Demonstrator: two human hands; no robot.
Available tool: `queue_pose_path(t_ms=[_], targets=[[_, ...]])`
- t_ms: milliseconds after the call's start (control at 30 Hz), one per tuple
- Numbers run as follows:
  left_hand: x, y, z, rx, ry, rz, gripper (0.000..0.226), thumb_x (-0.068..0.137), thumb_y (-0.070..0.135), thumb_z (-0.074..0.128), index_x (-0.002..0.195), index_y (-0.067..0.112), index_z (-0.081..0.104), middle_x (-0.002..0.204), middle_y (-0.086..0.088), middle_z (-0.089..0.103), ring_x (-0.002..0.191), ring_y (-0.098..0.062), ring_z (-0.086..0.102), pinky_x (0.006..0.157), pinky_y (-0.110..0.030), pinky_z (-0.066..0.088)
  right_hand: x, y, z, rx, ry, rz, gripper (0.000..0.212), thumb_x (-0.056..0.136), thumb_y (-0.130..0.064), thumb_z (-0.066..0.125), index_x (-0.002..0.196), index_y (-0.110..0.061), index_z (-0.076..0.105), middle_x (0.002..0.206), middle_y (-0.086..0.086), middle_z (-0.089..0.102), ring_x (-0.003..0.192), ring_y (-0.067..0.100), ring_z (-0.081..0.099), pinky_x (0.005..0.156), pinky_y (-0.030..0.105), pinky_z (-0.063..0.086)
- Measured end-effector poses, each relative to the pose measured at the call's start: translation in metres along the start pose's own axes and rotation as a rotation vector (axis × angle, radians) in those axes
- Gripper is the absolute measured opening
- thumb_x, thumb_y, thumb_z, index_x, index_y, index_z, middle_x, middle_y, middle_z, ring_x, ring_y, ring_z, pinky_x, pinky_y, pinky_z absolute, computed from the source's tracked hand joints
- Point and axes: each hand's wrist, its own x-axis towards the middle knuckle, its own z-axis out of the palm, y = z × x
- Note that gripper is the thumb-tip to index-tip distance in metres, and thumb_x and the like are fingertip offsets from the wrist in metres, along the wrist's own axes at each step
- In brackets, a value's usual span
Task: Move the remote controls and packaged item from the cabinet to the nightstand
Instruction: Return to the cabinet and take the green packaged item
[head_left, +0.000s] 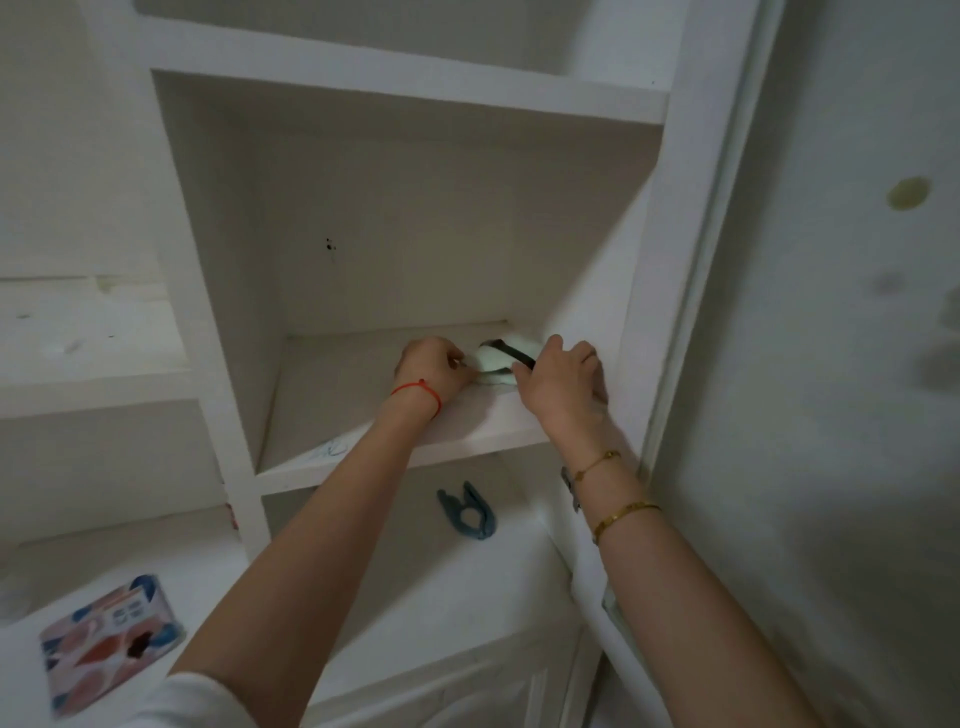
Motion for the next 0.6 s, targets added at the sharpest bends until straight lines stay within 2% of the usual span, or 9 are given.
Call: queue_pose_path(t_ms=[100, 167, 233, 333, 467, 600], targets=[[-0.008, -0.004, -0.006, -0.034, 0.037, 0.024, 0.033, 0.081, 0.02, 0.073, 0.111, 0.008, 0.071, 0.11, -0.009, 0.071, 0.103, -0.022, 0.066, 0.088, -0.02, 0.042, -0.002, -0.002, -0.002, 0.15, -0.006, -0.001, 0.046, 0.099, -0.04, 0.048, 0.122, 0.0, 0.047, 0.122, 0.021, 0.058, 0.112, 0.034, 0.055, 0.073, 0.031, 0.039], [-0.012, -0.006, -0.012, -0.062, 0.061, 0.019, 0.031, 0.08, 0.016, 0.073, 0.11, 0.008, 0.072, 0.107, -0.009, 0.073, 0.101, -0.021, 0.067, 0.089, -0.018, 0.042, -0.004, -0.004, -0.004, 0.317, -0.003, 0.033, 0.04, 0.099, -0.031, 0.05, 0.12, 0.003, 0.047, 0.117, 0.021, 0.063, 0.106, 0.032, 0.061, 0.066, 0.027, 0.035], [-0.016, -0.008, -0.018, -0.09, 0.094, 0.017, 0.029, 0.079, 0.013, 0.071, 0.108, 0.01, 0.073, 0.103, -0.009, 0.074, 0.099, -0.021, 0.069, 0.088, -0.019, 0.044, -0.008, -0.006, -0.009, 0.428, 0.015, 0.066, 0.038, 0.097, -0.024, 0.055, 0.121, 0.004, 0.048, 0.117, 0.019, 0.063, 0.105, 0.031, 0.062, 0.066, 0.025, 0.037], [-0.028, -0.01, -0.03, -0.135, 0.134, 0.028, 0.027, 0.077, 0.012, 0.073, 0.104, 0.011, 0.074, 0.098, -0.007, 0.075, 0.094, -0.019, 0.069, 0.089, -0.021, 0.049, -0.016, -0.007, -0.014, 0.546, -0.041, 0.091, 0.043, 0.091, -0.021, 0.063, 0.123, 0.005, 0.049, 0.118, 0.019, 0.062, 0.105, 0.03, 0.061, 0.071, 0.025, 0.042], [-0.056, -0.011, -0.049, -0.199, 0.17, 0.054, 0.027, 0.077, 0.008, 0.074, 0.104, 0.009, 0.074, 0.099, -0.009, 0.075, 0.091, -0.016, 0.069, 0.089, -0.021, 0.049, -0.036, -0.007, -0.023, 0.689, -0.121, 0.081, 0.034, 0.086, -0.016, 0.065, 0.104, 0.013, 0.065, 0.105, 0.025, 0.071, 0.096, 0.036, 0.067, 0.081, 0.042, 0.056], [-0.094, -0.011, -0.068, -0.272, 0.176, 0.04, 0.033, 0.076, 0.009, 0.077, 0.108, 0.014, 0.073, 0.097, -0.003, 0.074, 0.089, -0.012, 0.068, 0.091, -0.021, 0.049, -0.065, -0.006, -0.037, 0.813, -0.18, 0.057, 0.01, 0.087, -0.015, 0.065, 0.095, -0.009, 0.068, 0.096, 0.009, 0.071, 0.088, 0.022, 0.067, 0.082, 0.035, 0.056]])
